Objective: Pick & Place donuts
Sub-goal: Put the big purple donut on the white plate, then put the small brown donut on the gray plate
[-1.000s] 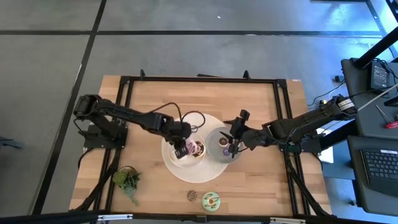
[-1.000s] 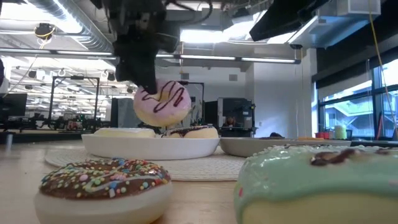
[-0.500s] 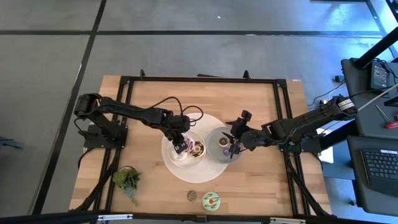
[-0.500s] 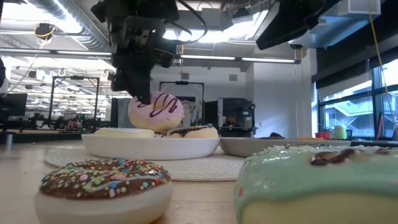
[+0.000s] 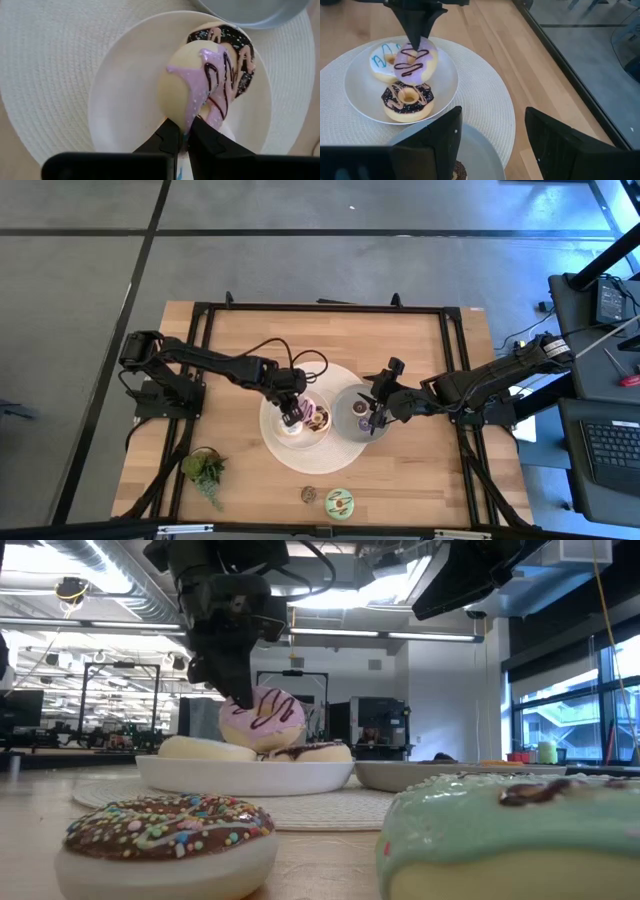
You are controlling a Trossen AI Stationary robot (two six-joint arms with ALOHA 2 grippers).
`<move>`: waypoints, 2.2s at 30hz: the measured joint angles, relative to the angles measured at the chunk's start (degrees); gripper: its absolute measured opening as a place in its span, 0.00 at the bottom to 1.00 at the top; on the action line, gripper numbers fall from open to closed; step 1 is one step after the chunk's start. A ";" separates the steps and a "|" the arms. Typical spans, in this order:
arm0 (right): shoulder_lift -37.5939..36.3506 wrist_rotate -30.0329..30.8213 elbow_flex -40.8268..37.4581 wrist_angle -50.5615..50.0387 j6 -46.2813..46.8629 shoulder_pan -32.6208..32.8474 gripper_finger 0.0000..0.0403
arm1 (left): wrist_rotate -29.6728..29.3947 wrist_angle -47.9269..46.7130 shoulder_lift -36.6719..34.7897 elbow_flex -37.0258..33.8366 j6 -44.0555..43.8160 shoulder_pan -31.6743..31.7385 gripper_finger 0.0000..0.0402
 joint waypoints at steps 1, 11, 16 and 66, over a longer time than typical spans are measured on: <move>0.00 0.01 0.00 0.00 -0.01 0.00 0.54 | 0.00 0.00 0.00 0.00 -0.02 -0.14 0.05; 0.00 0.00 0.00 0.00 -0.02 0.00 0.54 | 3.43 -0.09 0.00 0.00 -2.03 -0.47 0.20; 0.00 -0.01 0.00 0.00 -0.02 0.00 0.54 | 3.41 -0.54 0.00 0.00 -2.20 -0.47 0.27; 0.00 -0.17 -0.04 -0.04 -0.20 0.00 0.54 | 3.17 -6.56 0.02 0.00 1.47 3.73 0.61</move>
